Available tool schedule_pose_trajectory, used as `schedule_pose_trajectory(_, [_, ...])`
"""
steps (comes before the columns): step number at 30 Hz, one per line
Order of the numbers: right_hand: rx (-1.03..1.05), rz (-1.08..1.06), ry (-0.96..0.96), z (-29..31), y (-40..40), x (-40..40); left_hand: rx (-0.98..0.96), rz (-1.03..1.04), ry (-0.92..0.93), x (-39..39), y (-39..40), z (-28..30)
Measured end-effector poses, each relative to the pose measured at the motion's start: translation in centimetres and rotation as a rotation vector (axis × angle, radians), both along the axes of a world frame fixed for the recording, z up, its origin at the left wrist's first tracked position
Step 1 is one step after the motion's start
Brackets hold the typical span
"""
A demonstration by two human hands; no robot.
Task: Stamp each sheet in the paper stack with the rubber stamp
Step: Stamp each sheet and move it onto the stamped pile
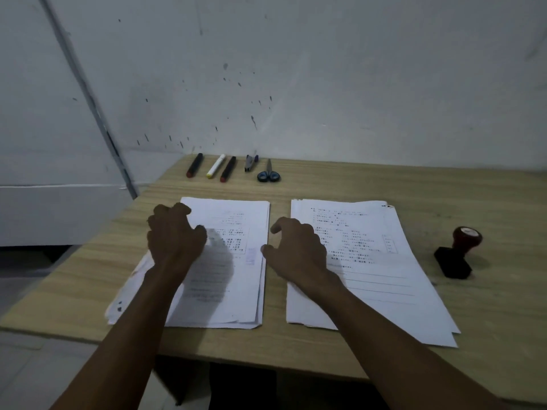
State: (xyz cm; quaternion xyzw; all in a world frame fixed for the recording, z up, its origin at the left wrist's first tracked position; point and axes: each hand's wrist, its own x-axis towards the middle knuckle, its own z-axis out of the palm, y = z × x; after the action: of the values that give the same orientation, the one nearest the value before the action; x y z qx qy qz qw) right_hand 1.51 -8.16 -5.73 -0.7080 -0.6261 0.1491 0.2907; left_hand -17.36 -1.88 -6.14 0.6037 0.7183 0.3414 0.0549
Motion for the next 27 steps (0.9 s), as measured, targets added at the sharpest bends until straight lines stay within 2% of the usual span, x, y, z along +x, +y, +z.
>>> schedule_pose_trajectory(3, [0.030, -0.047, -0.021, 0.3, -0.9, 2.3, 0.160, -0.177, -0.059, 3.1, -0.4, 0.0])
schedule_pose_trajectory(6, [0.084, -0.125, -0.074, 0.7, -2.2, 5.4, 0.228, -0.360, -0.065, 7.2, -0.9, 0.2])
schedule_pose_trajectory(14, [0.302, -0.368, -0.250, 1.7, -5.5, 14.6, 0.211, -0.742, -0.114, 18.0, -2.9, -0.9])
schedule_pose_trajectory(17, [0.349, -0.481, -0.307, 1.6, -6.3, 17.8, 0.175, -0.821, -0.117, 21.0, -3.5, -1.5])
schedule_pose_trajectory(21, [0.441, -0.601, -0.279, 1.0, -7.1, 20.9, 0.165, -0.878, -0.094, 23.6, -4.0, -2.2])
schedule_pose_trajectory(23, [0.412, -0.658, -0.297, 0.8, -7.3, 22.0, 0.156, -0.885, -0.081, 24.3, -3.9, -2.5])
schedule_pose_trajectory(27, [0.086, -0.657, -0.282, 0.3, -7.2, 23.4, 0.119, -0.885, -0.069, 24.8, -3.5, -2.9])
